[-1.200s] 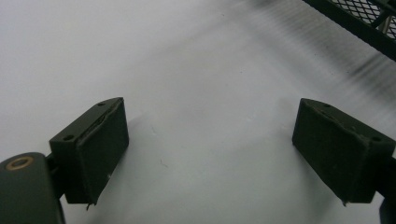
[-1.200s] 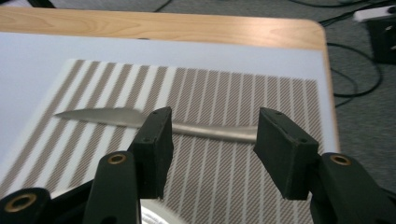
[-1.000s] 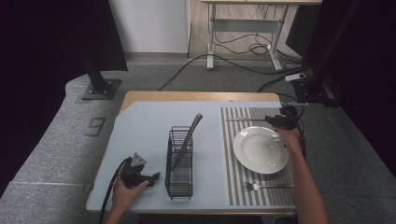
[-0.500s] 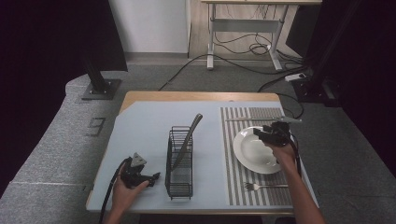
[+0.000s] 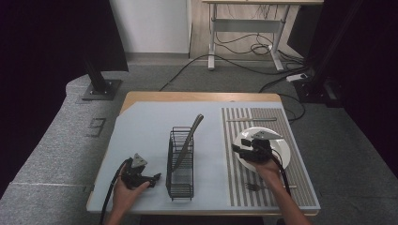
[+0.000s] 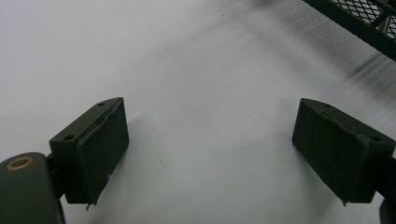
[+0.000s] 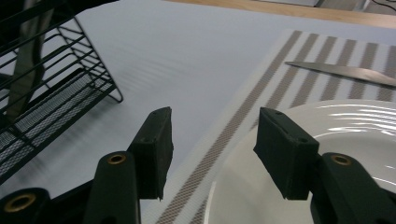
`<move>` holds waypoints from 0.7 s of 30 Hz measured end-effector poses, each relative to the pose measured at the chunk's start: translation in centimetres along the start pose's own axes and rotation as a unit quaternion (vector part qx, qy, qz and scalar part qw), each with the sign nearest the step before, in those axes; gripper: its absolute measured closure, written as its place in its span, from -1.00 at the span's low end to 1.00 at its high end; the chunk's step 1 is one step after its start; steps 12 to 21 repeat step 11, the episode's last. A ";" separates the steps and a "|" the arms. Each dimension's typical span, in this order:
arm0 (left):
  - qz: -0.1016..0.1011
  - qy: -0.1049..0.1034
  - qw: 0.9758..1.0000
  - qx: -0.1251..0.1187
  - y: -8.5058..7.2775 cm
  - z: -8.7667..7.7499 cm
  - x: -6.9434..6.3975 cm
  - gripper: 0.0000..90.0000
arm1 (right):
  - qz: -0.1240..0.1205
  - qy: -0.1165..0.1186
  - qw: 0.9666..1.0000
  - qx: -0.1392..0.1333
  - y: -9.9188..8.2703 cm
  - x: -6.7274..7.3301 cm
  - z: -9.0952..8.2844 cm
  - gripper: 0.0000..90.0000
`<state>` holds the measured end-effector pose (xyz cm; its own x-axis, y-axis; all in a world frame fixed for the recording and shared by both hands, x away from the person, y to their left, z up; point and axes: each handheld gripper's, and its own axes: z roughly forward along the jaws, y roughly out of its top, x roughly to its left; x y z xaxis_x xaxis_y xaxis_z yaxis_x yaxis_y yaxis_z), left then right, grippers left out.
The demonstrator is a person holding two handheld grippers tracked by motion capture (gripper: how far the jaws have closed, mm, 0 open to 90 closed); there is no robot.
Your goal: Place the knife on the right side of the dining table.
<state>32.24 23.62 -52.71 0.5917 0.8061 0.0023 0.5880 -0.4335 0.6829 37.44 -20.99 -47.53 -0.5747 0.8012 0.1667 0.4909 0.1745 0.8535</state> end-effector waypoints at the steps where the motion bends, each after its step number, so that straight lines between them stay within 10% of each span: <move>1: 0.000 0.000 1.000 0.000 0.0 0.0 0.0 -0.77 | -0.003 0.003 1.000 0.000 -0.1 0.4 0.2 0.02; 21: 0.000 0.000 1.000 0.000 0.0 0.0 0.0 -0.77 | -0.001 0.014 1.000 -0.006 -0.4 1.2 0.2 -0.03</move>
